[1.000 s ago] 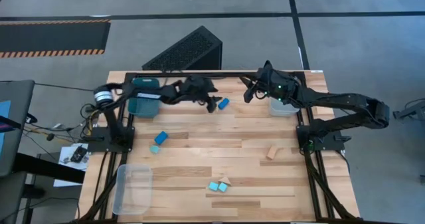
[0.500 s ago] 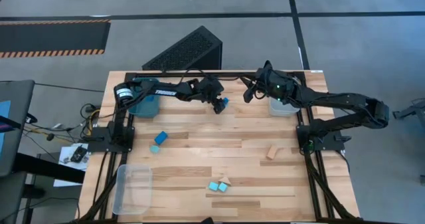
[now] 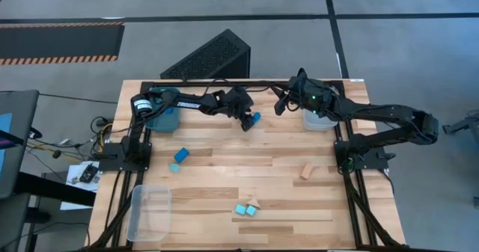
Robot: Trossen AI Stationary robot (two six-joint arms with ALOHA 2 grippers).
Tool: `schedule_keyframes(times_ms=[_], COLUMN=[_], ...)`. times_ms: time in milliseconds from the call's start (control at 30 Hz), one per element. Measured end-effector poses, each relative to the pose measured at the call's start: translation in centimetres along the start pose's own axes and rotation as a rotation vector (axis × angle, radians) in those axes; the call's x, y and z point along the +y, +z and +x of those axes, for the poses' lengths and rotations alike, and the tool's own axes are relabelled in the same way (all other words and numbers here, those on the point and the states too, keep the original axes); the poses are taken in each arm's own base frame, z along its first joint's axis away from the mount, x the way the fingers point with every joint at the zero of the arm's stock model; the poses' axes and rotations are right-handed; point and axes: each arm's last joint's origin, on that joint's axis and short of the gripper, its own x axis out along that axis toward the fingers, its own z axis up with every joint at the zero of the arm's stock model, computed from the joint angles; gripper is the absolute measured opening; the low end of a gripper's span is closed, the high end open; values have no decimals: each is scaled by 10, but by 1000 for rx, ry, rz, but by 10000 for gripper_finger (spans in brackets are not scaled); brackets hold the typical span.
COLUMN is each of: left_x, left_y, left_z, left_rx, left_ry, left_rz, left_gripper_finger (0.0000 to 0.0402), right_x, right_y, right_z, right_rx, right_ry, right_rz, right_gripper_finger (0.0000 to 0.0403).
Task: Sort & place blocks by color
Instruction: Put the right blue block into the blue bin
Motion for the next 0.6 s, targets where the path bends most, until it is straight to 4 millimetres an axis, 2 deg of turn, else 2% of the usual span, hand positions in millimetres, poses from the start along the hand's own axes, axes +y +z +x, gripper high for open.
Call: schedule_keyframes(times_ms=[167,300,600], left_x=[-13,-23,-14], left_y=[-1,9,22], left_z=[1,-1,-9], left_rx=[4,1,49], left_ry=[6,80,185], left_rz=[5,55,55], left_gripper_finger=[213,213,213], right_x=[0,0,1], right_y=[1,1,1], right_z=[0,0,0], right_rx=[-5,-10,-11], right_ry=[-1,9,13], right_rz=[2,3,6], right_gripper_finger=[117,117,117])
